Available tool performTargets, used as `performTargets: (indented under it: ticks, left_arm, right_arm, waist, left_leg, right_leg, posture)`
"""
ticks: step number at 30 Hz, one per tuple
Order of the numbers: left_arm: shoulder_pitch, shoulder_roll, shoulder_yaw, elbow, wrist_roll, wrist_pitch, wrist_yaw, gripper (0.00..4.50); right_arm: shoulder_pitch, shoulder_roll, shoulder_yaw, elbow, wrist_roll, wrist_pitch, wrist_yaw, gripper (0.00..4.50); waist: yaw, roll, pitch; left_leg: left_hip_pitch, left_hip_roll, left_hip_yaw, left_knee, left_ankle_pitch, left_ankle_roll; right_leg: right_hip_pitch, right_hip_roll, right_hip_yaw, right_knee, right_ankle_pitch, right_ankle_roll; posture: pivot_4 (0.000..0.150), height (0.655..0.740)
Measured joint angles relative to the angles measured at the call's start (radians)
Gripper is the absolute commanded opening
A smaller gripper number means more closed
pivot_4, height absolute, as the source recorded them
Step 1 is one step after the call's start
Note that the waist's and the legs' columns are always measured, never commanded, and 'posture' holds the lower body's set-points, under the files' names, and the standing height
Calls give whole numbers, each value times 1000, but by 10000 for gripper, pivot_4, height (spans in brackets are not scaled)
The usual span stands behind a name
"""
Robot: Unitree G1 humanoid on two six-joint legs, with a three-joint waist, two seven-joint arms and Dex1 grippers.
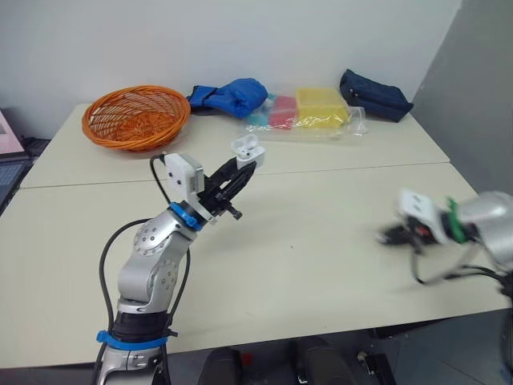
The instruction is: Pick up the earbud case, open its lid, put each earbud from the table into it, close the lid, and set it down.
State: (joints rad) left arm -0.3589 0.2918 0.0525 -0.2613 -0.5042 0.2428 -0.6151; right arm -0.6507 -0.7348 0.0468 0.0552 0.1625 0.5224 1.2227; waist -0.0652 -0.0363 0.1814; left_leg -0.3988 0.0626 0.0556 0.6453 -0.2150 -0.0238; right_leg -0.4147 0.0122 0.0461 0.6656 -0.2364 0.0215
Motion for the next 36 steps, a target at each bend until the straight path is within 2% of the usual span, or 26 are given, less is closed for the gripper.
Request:
performTargets:
  ticks: [2, 4, 5, 8, 10, 19, 26, 36]
  left_arm:
    - [0, 0, 2, 7, 1, -8, -6, 7869]
    - [-1, 1, 7, 21, 1, -14, -7, 7869]
    - [-2, 2, 17, 32, 1, -15, -6, 7869]
    - [-33, -8, 9, 49, 2, -16, -8, 7869]
    - [-41, -11, 5, 52, 2, -19, -11, 7869]
    - [-64, -23, -9, 74, -9, -18, -54, 7869]
    - [-66, -29, -11, 74, -9, -15, -54, 7869]
    - [-66, -31, -11, 74, -8, -15, -56, 7869]
  right_arm:
    - [-76, 94, -114, -102, 100, 141, -136, 4241]
    - [-88, 150, -182, -221, 172, 216, -230, 4241]
    - [-88, 217, -218, -287, 218, 251, -289, 4241]
    - [-86, 351, -220, -422, 331, 315, -406, 4241]
    - [-84, 357, -219, -451, 354, 329, -449, 4241]
    - [-115, 382, -161, -391, 381, 284, -509, 4241]
    - [-123, 396, -80, -302, 329, 172, -535, 4241]
    - [-165, 431, -42, -227, 292, 52, -551, 4241]
  waist:
    - [14, 0, 0]
    - [38, 0, -1]
    - [39, -1, -1]
    - [40, 0, -1]
    - [44, 0, -1]
    - [36, 0, -1]
    - [35, 0, -1]
    - [35, 0, -1]
  left_leg:
    - [-2, 1, -2, -1, 0, 0]
    - [-3, 2, -3, -2, 0, 0]
    - [-5, 2, -3, -3, -1, -1]
    - [-17, 1, -2, 0, -1, -1]
    - [-18, -1, -1, 0, -1, -1]
    - [-16, 1, -2, 0, -1, 0]
    - [-17, 1, -2, 0, -1, 0]
    - [-16, 1, -2, 0, -1, 0]
  right_leg:
    - [-1, 1, -2, 0, -1, -2]
    - [-1, 0, -3, -2, -4, -4]
    - [-2, 0, -3, -3, -4, -4]
    - [-12, 0, -3, -2, -4, -3]
    - [-12, -3, -4, -3, -2, -5]
    - [-12, 0, -4, -2, -3, -2]
    - [-12, 0, -4, -3, -3, -2]
    - [-12, 0, -4, -2, -3, -2]
  posture:
    - [1500, 7400]
    - [1500, 7400]
    - [1500, 7400]
    - [1500, 7400]
    - [1500, 7400]
    - [1500, 7400]
    - [1500, 7400]
    - [1500, 7400]
